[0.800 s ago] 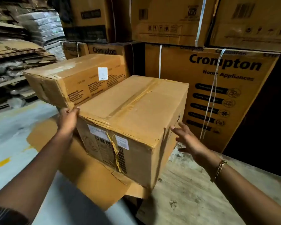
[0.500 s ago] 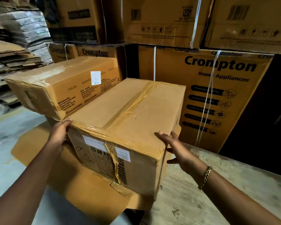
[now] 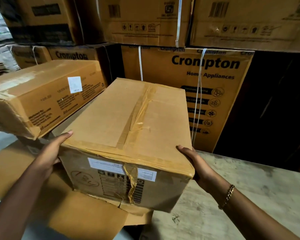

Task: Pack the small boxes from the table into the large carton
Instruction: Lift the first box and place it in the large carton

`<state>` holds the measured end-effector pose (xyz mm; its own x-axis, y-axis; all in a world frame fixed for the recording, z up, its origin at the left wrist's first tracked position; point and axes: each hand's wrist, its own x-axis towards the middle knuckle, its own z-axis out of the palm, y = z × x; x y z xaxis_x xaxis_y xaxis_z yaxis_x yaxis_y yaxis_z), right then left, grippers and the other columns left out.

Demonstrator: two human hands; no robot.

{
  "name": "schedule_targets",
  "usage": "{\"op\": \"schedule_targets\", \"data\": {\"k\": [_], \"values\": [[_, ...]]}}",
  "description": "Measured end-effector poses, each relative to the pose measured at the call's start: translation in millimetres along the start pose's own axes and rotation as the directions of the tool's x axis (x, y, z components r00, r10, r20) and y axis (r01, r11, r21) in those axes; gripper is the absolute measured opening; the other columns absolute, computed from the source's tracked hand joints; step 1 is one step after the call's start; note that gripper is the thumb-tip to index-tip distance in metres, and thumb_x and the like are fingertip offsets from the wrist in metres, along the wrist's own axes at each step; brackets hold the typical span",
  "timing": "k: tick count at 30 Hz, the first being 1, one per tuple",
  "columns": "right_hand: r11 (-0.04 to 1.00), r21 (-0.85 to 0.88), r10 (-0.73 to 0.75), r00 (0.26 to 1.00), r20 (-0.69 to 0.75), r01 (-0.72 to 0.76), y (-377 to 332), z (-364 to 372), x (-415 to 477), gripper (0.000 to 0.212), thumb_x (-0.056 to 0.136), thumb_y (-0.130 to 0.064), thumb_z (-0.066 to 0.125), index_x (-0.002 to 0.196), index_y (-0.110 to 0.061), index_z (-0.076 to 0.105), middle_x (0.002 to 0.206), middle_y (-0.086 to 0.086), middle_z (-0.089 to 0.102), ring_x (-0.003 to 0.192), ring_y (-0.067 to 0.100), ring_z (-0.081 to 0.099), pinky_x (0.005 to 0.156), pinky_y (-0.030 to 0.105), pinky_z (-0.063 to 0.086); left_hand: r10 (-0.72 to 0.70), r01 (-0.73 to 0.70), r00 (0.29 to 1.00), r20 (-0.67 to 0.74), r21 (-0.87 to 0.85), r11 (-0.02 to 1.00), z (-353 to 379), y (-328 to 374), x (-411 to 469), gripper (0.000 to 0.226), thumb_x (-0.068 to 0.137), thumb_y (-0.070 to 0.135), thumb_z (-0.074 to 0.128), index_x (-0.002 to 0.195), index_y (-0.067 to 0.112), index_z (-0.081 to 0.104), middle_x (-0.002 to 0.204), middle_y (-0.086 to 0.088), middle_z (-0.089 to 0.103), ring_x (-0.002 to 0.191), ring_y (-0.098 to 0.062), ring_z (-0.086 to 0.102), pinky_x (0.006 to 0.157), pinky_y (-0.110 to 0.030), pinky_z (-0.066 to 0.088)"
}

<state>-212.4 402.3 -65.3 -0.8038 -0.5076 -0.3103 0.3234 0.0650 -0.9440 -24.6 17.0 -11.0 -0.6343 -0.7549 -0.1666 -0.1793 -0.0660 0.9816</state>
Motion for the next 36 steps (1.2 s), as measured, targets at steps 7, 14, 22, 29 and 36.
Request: {"op": "schedule_targets", "data": {"k": [7, 14, 22, 29, 36], "values": [[0.972, 0.232, 0.064, 0.993, -0.101, -0.039, 22.3, -59.1, -36.3, 0.047, 0.092, -0.035, 0.064, 0.13, -0.009, 0.06, 0.106, 0.013, 0.076, 0.084, 0.025, 0.074, 0.063, 0.03, 0.058, 0.193, -0.192, 0.978, 0.075, -0.025, 0.981, 69.2, 20.4, -39.0, 0.029, 0.088, 0.043, 0.067, 0.109, 0.024, 0.074, 0.104, -0.009, 0.074, 0.103, -0.036, 0.067, 0.081, -0.039, 0.053], [0.983, 0.181, 0.026, 0.97, -0.242, 0.019, 18.5, -153.2, -80.2, 0.026, 0.094, -0.028, 0.06, 0.112, -0.011, 0.069, 0.085, -0.003, 0.079, 0.069, 0.013, 0.074, 0.056, 0.021, 0.056, 0.163, -0.167, 0.961, 0.225, -0.005, 0.986, 140.9, -7.6, -79.8, 0.072, 0.074, 0.058, 0.075, 0.136, 0.026, 0.06, 0.127, -0.005, 0.068, 0.12, -0.026, 0.061, 0.105, -0.045, 0.045], [0.979, 0.199, 0.099, 0.957, -0.272, -0.044, 41.5, -255.5, -130.5, 0.044, 0.087, -0.033, 0.066, 0.12, -0.004, 0.067, 0.1, 0.013, 0.076, 0.077, 0.025, 0.073, 0.067, 0.03, 0.057, 0.049, -0.036, 0.943, 0.328, -0.044, 0.998, 225.3, -58.6, -148.4, 0.098, 0.062, 0.065, 0.076, 0.148, 0.035, 0.041, 0.148, -0.003, 0.051, 0.134, -0.025, 0.046, 0.115, -0.049, 0.031], [0.985, 0.133, 0.148, 0.935, -0.321, -0.11, 67.3, -289.0, -148.2, 0.035, 0.094, -0.025, 0.063, 0.12, -0.002, 0.061, 0.088, 0.014, 0.072, 0.072, 0.023, 0.068, 0.061, 0.029, 0.053, -0.028, 0.035, 0.939, 0.342, -0.014, 0.999, 261.6, -74.2, -182.6, 0.089, 0.069, 0.055, 0.075, 0.148, 0.036, 0.041, 0.156, 0.0, 0.041, 0.144, -0.026, 0.033, 0.119, -0.049, 0.02], [0.99, 0.136, 0.032, 0.899, -0.436, 0.031, 95.5, -290.9, -144.8, 0.039, 0.096, -0.032, 0.065, 0.128, -0.012, 0.055, 0.115, 0.006, 0.072, 0.105, 0.022, 0.07, 0.093, 0.037, 0.057, 0.099, -0.134, 0.948, 0.303, 0.096, 0.986, 288.2, -48.0, -206.1, 0.066, 0.089, 0.036, 0.068, 0.149, 0.028, 0.042, 0.156, -0.003, 0.04, 0.143, -0.026, 0.035, 0.119, -0.048, 0.023]]}}
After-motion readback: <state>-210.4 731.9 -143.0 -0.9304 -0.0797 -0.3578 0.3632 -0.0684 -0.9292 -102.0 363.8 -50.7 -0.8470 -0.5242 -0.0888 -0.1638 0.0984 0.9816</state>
